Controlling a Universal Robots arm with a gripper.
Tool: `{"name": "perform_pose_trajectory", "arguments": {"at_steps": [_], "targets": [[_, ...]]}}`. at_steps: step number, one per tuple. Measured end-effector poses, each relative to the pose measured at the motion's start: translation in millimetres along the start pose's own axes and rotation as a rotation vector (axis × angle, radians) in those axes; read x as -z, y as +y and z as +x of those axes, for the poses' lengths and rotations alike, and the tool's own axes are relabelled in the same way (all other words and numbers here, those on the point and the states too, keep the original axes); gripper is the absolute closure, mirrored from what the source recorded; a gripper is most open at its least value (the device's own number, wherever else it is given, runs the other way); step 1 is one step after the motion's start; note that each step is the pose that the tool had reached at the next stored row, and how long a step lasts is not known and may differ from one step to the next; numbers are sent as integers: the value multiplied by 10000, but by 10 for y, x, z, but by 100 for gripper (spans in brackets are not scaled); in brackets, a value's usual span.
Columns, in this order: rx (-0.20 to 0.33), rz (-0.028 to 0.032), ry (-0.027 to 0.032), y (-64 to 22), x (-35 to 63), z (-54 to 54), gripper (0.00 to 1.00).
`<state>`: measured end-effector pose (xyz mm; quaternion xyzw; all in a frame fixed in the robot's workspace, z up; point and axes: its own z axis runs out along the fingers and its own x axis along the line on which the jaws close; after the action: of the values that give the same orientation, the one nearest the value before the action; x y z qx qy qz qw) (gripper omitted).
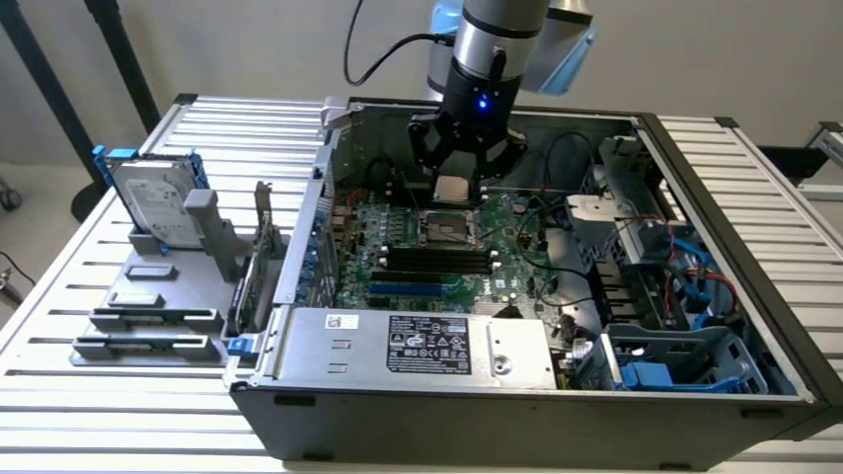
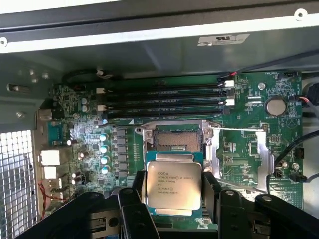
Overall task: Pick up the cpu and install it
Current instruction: 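Place the cpu into insertion slot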
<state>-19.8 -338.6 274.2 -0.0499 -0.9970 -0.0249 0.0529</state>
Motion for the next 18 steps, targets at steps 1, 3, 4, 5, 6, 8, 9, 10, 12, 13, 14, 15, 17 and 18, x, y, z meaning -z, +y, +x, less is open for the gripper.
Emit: {"name": "perform_pose_trajectory", "arguments": {"at_steps": [1, 3, 4, 5, 6, 8, 9, 10, 12, 13, 14, 15, 17, 18], "targets": [[-191, -18, 2, 0, -8, -1, 45], [-560, -56, -1, -1, -27, -3, 45], [-726, -75, -7, -2, -38, -4, 45], [-915, -97, -15, -2, -53, -6, 45], [-1093, -115, -23, -3, -67, -8, 45], [-1452, -155, -39, -4, -97, -11, 45], [-1630, -175, -47, -5, -113, -12, 45], [-1815, -195, -55, -6, -128, -14, 45], [-2177, -234, -72, -7, -160, -18, 45], [-2356, -254, -79, -8, -175, -19, 45], [-2534, -273, -87, -9, -190, -21, 45], [-2713, -293, -96, -9, -206, -23, 45], [-3087, -334, -112, -11, -239, -26, 45], [-3265, -354, -120, -12, -254, -28, 45]]}}
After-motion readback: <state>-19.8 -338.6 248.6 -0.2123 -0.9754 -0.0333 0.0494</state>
